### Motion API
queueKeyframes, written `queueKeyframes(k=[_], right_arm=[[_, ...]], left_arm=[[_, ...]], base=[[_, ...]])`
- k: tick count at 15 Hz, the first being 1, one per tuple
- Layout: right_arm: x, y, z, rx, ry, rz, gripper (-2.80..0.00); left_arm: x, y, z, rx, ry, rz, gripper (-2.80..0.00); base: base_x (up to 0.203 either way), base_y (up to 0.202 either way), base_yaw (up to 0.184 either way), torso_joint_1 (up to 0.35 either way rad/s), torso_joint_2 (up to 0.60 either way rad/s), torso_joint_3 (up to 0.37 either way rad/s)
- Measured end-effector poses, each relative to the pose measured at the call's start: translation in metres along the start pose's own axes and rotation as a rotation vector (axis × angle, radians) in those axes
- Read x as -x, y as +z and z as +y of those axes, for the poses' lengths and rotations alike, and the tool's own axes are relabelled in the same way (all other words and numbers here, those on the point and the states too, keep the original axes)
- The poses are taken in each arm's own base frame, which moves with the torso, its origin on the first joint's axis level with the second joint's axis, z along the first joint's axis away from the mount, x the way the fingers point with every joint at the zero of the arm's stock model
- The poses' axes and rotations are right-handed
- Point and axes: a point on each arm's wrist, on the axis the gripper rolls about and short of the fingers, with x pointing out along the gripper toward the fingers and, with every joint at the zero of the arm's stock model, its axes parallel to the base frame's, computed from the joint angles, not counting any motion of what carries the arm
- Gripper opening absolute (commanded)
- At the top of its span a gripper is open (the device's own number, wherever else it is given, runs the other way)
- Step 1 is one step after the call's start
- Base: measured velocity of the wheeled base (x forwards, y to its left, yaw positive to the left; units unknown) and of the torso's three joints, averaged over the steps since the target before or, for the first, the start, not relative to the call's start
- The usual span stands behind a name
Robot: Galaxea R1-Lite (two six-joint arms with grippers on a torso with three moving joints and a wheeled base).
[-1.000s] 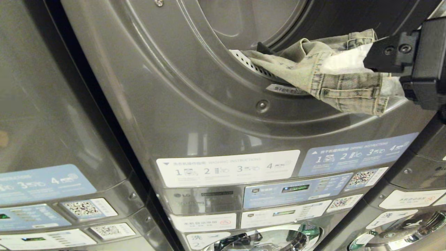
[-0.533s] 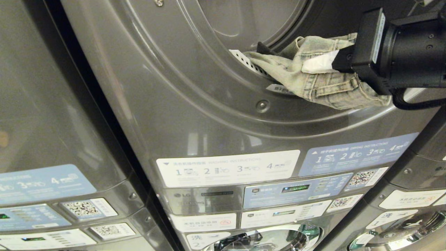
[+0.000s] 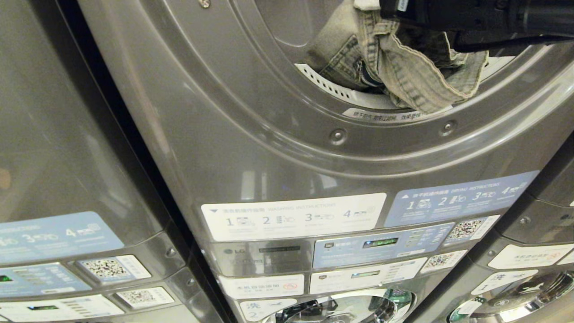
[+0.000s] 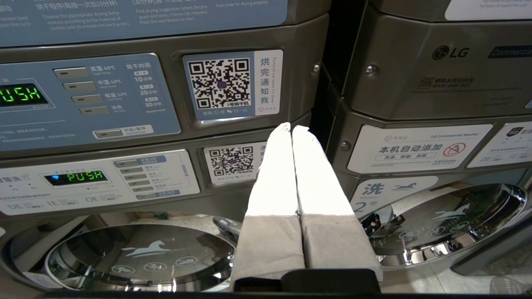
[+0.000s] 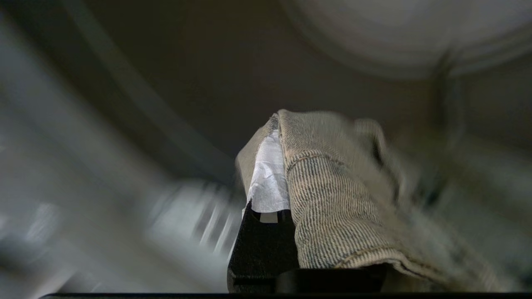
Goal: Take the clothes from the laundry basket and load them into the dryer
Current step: Put the clothes in the dryer
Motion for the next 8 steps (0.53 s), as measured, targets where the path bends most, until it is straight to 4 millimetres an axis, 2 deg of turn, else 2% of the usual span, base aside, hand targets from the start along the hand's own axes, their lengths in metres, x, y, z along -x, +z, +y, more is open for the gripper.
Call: queueKeyframes(k=[3,8], right_arm=[[-0.034,-0.007,0.003,0.187,-0.07,-0.144,-2.8],[-0.08,-0.044,0.001,0.483,-0.156,-0.31,-2.8]], left_arm=[[0.0,0.0,0.0,0.0,0.001,0.0,-2.8],[0.0,0.0,0.0,0.0,0.0,0.0,-2.8]], base=[[0.0,0.0,0.0,0.0,0.0,0.0],[0.0,0.0,0.0,0.0,0.0,0.0]])
